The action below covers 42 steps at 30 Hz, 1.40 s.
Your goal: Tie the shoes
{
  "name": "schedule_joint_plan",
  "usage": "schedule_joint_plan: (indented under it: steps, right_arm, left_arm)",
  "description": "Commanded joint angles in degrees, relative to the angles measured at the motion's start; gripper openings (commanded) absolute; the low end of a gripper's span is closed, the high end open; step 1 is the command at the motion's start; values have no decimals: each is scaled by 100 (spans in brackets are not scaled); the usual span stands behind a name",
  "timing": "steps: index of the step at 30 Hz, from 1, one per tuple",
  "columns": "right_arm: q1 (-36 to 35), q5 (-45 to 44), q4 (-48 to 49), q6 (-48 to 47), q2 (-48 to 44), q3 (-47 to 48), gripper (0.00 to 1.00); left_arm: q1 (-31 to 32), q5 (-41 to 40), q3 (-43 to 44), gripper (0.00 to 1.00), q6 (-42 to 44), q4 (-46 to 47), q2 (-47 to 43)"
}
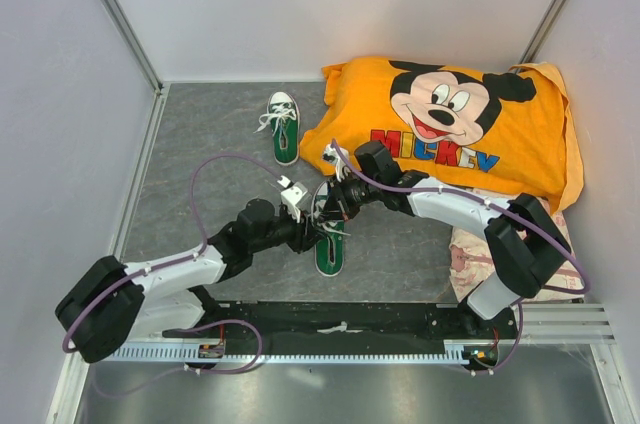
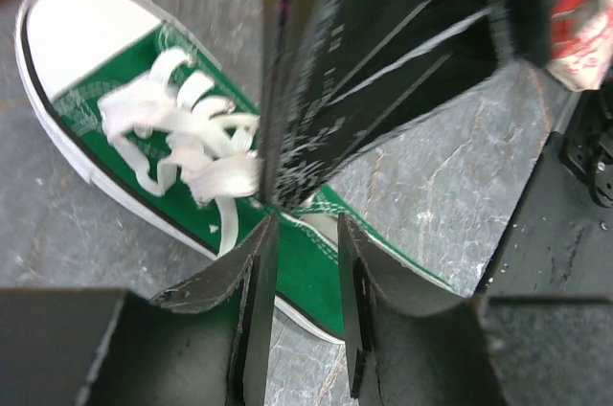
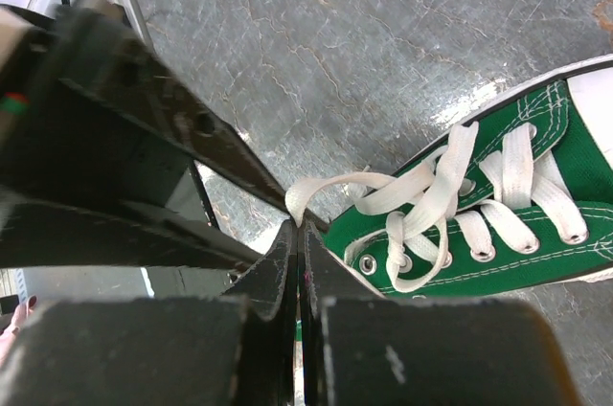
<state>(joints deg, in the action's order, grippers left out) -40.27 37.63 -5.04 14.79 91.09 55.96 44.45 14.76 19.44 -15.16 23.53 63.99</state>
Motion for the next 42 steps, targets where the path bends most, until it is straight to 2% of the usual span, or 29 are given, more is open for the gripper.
schedule_joint_plan:
  steps: [1, 12, 15, 16, 18, 26, 30, 33, 36, 39, 42]
  right_arm:
    - [19, 87, 249, 77, -12, -59, 0]
    - [11, 87, 266, 121, 5, -59, 0]
    - [19, 87, 275, 121, -3, -51, 0]
    - [28, 96, 267, 121, -12, -51, 0]
    - [54, 104, 266, 112, -12, -59, 0]
    - [160, 210, 56, -116, -30, -86, 0]
    - [178, 271, -15, -204, -73, -121, 0]
    - [178, 315, -23, -231, -74, -147, 0]
    - [178, 315, -24, -266, -82, -156, 0]
    - [186, 307, -24, -266, -91, -165, 0]
    - [195, 307, -15, -257, -48, -139, 0]
  left_arm:
    - [29, -228, 244, 37, -452, 459, 246]
    - [20, -333, 350, 35, -875, 521, 377]
    - [-32, -395, 367, 21, -797, 329, 334]
    - [-41, -404, 393, 12, -735, 232, 290]
    - [-59, -395, 368, 2, -472, 30, 115]
    - [-85, -167, 358, 2, 477, -779, -308]
    - [-85, -88, 508, 2, 1031, -1524, -413]
    - [-156, 114, 596, 1, 1120, -1588, -527]
    - [-155, 115, 885, 1, 1173, -1877, -370]
    - [-156, 185, 1525, 2, 1339, -2509, -45]
    - [-156, 229, 1817, 2, 1936, -3248, 96]
